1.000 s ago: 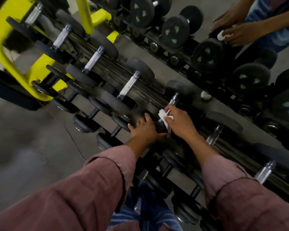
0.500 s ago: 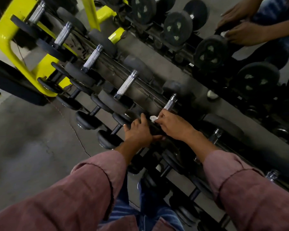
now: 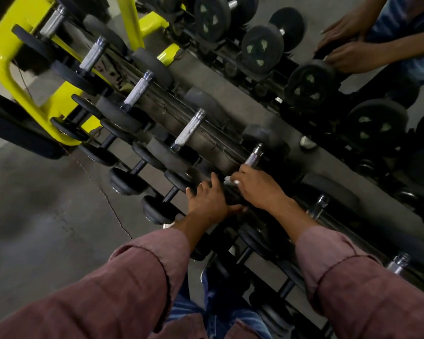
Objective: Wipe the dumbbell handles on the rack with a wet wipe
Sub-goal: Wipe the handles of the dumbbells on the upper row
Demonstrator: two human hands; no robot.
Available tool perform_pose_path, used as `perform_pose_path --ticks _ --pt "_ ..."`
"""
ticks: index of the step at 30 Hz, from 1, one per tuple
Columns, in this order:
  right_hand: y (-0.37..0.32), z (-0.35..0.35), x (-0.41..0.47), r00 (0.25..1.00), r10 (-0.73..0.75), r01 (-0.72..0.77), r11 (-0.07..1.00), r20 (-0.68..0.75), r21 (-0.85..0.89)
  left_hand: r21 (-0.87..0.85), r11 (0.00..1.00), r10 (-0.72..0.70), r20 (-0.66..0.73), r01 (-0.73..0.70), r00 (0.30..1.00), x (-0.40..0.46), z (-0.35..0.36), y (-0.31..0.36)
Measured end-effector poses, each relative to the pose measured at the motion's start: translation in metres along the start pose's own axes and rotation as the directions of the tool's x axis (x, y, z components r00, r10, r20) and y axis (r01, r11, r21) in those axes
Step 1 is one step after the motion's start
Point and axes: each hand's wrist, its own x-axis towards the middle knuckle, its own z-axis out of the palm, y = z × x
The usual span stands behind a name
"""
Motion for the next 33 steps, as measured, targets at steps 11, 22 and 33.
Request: perform_pose_path --ticks 11,22,33 --pt "0.016 -0.010 0.009 0.964 0.157 -0.163 0.986 -0.213 -0.012 -0.005 1.000 0.013 0.015 -0.013 1.000 0.001 -0.001 -0.003" --pt "0.022 0.023 -0.007 0.998 -0.027 0.045 0.948 -0.058 0.316 0.013 1.000 0.016 -0.011 -0.016 1.000 0.003 0.002 -0.003" --pt "0.025 0.007 0.009 0.882 0.243 -0.196 0.969 -0.404 0.153 0.037 0.999 0.016 -0.011 -0.015 1.000 0.003 0.003 -0.003"
